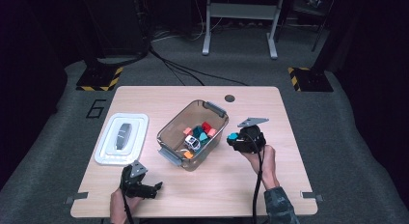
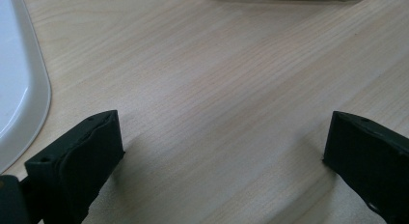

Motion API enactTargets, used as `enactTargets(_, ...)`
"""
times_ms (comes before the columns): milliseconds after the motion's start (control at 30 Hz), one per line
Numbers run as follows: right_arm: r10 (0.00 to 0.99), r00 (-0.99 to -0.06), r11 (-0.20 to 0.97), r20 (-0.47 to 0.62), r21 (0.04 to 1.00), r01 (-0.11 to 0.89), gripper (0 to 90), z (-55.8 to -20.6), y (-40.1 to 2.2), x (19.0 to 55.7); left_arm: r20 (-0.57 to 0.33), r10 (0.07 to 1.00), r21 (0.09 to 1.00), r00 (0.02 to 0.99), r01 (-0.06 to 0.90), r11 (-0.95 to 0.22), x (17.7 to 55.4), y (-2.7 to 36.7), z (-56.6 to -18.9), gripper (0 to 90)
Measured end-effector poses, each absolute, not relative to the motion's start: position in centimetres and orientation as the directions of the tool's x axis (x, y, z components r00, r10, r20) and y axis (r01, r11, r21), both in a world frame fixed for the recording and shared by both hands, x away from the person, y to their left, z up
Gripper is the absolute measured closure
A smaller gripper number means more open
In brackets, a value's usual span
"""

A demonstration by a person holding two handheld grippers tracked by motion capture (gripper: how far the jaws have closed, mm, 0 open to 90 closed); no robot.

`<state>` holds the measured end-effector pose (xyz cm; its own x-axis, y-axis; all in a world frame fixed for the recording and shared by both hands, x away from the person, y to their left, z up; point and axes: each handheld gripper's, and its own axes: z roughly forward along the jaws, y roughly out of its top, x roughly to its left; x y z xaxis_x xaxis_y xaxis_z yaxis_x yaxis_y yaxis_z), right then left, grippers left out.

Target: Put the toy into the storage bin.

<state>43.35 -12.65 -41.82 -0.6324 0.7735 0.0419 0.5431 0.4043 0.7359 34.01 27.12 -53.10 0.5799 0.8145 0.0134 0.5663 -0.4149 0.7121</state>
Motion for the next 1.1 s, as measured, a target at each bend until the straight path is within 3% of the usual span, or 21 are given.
enactTargets(533, 0.782, -0.622, 0.372, 0.042, 0.769, 0.519, 59.1, -37.7, -13.4, 44.0, 0.014, 0.816, 0.714, 0.578, 0.565, -0.413, 34.0, 27.1, -53.1, 0.0)
enactTargets(900, 0.755, -0.654, 0.388, 0.039, 0.778, 0.495, 59.1, -34.7, -11.5, 44.9, 0.012, 0.816, 0.712, 0.578, 0.568, -0.413, 34.0, 27.1, -53.1, 0.0)
enactTargets(1100, 0.714, -0.7, 0.465, 0.014, 0.738, 0.489, 59.1, -33.9, -8.7, 46.6, 0.005, 0.816, 0.714, 0.577, 0.57, -0.407, 34.1, 27.1, -53.1, 0.0)
